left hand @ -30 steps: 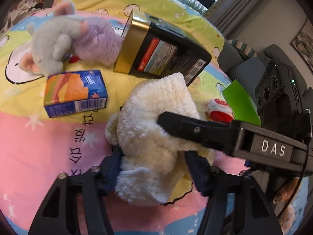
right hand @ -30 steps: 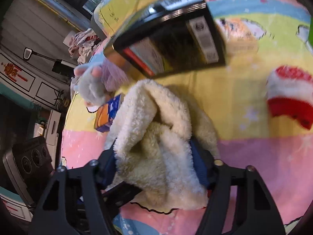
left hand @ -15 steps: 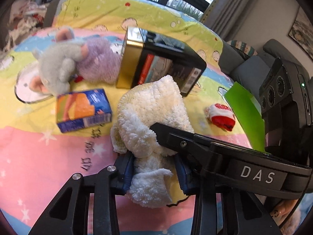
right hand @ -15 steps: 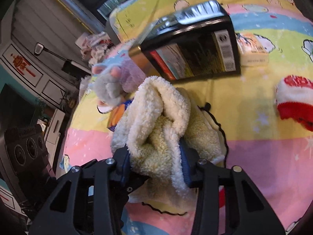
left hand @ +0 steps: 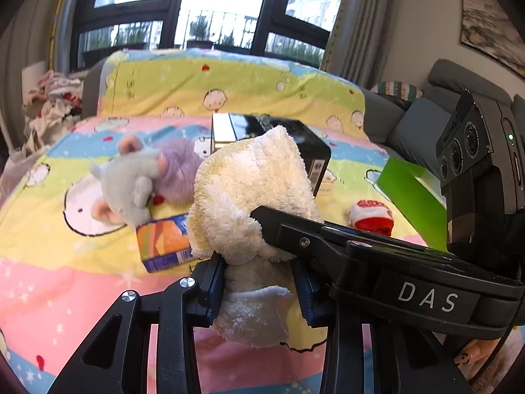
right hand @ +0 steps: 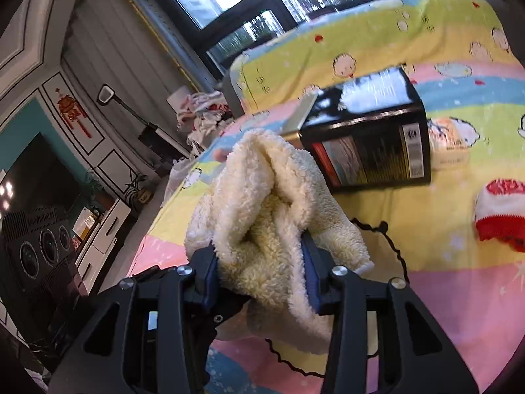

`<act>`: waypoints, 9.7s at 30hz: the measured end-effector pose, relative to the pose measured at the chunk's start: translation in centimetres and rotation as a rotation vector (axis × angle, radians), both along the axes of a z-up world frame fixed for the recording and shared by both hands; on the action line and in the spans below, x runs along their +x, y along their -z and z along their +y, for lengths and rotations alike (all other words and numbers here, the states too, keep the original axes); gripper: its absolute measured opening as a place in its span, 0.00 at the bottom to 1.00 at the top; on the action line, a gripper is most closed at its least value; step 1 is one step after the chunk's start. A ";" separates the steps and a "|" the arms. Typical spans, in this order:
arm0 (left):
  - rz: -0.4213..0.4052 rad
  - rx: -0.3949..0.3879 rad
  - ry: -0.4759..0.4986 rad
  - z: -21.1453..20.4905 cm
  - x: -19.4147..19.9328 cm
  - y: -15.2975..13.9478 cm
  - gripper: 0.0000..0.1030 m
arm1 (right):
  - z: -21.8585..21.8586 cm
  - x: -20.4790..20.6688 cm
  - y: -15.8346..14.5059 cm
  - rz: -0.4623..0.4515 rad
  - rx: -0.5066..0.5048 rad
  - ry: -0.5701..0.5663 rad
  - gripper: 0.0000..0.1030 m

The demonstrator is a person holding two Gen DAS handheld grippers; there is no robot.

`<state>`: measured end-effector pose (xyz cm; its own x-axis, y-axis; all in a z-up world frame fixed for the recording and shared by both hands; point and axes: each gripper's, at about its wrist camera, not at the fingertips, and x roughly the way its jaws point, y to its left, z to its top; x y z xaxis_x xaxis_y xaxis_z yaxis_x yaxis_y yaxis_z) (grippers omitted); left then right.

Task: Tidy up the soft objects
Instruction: 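Carry the cream cloth with the right gripper over the green box, then lower the cream cloth into the box and open the right gripper, then move the right tool back to the white orange-tree juice carton, then close the right gripper on the juice carton and lift it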

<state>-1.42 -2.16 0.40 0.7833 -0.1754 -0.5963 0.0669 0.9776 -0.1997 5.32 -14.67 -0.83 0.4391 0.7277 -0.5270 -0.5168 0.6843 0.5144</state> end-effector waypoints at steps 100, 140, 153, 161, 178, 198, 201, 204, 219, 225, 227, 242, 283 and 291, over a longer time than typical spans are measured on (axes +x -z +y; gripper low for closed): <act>0.269 0.008 0.669 -35.6 17.3 -0.5 0.37 | -35.2 6.0 -1.4 0.356 0.003 0.897 0.42; 0.135 0.077 0.563 -31.2 13.0 -6.3 0.56 | -35.4 1.4 -4.2 0.238 0.014 1.026 0.79; 0.045 0.012 0.484 -24.0 8.8 -9.4 0.81 | -31.8 -0.4 -6.7 0.103 -0.055 1.015 0.99; 0.035 -0.052 0.368 -17.5 7.0 -9.2 0.96 | -29.7 -0.8 -7.9 0.057 -0.100 0.980 0.99; 0.103 -0.091 0.040 -2.1 3.3 -2.4 0.97 | -21.4 0.5 -9.0 0.000 -0.204 0.752 0.99; 0.072 -0.083 -0.197 6.2 2.0 -0.1 0.97 | -11.1 5.0 -4.1 0.123 -0.291 0.488 0.98; 0.082 -0.097 -0.206 6.6 2.2 0.1 0.97 | -9.9 5.5 -3.2 0.138 -0.331 0.464 0.96; 0.089 -0.108 -0.205 6.8 2.2 0.1 0.97 | -9.6 5.7 -2.7 0.149 -0.336 0.459 0.95; 0.081 -0.095 -0.160 5.8 2.5 0.5 0.97 | -10.5 5.6 -3.3 0.149 -0.282 0.450 0.91; 0.100 -0.090 -0.142 5.1 2.9 1.0 0.95 | -11.6 5.8 -3.2 0.158 -0.284 0.475 0.88; 0.100 -0.081 -0.136 4.8 2.9 1.1 0.94 | -12.0 6.0 -3.0 0.168 -0.288 0.481 0.86; 0.119 -0.086 -0.119 4.4 2.9 1.4 0.85 | -13.5 11.0 -0.9 0.256 -0.260 0.494 0.68; 0.219 -0.137 0.015 1.9 2.7 2.1 0.77 | -3.9 5.4 2.9 0.392 -0.155 0.054 0.23; 0.263 -0.228 0.076 1.0 3.5 3.3 0.70 | -5.2 6.2 3.0 0.403 -0.105 0.080 0.50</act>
